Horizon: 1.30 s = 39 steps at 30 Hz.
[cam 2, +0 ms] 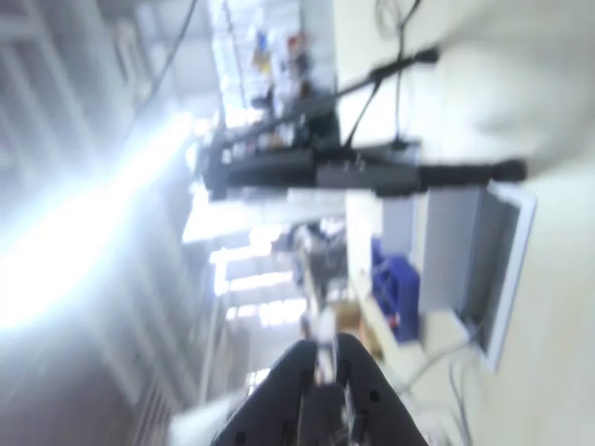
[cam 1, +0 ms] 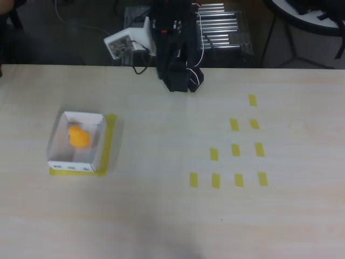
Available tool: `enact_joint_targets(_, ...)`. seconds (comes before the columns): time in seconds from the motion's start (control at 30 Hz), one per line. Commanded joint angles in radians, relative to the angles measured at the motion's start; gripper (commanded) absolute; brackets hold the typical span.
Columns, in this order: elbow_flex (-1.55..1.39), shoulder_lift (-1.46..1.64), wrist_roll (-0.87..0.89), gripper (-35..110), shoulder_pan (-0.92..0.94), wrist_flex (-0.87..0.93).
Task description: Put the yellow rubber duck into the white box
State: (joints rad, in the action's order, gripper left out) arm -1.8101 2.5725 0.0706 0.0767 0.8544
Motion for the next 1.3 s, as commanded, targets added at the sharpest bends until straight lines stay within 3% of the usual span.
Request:
enact_joint_targets(0.0, -0.202, 0.212, 0.035, 0, -0.084, -0.069)
enact_joint_targets(0.67, -1.080, 0.741, 0.097, 0, -0.109, -0.169)
enact_joint_targets(1.0, -1.315, 0.764, 0.118, 0, -0.104, -0.212)
enact_joint_targets(1.27, -1.318, 0.764, 0.153, 0, -0.106, -0.107)
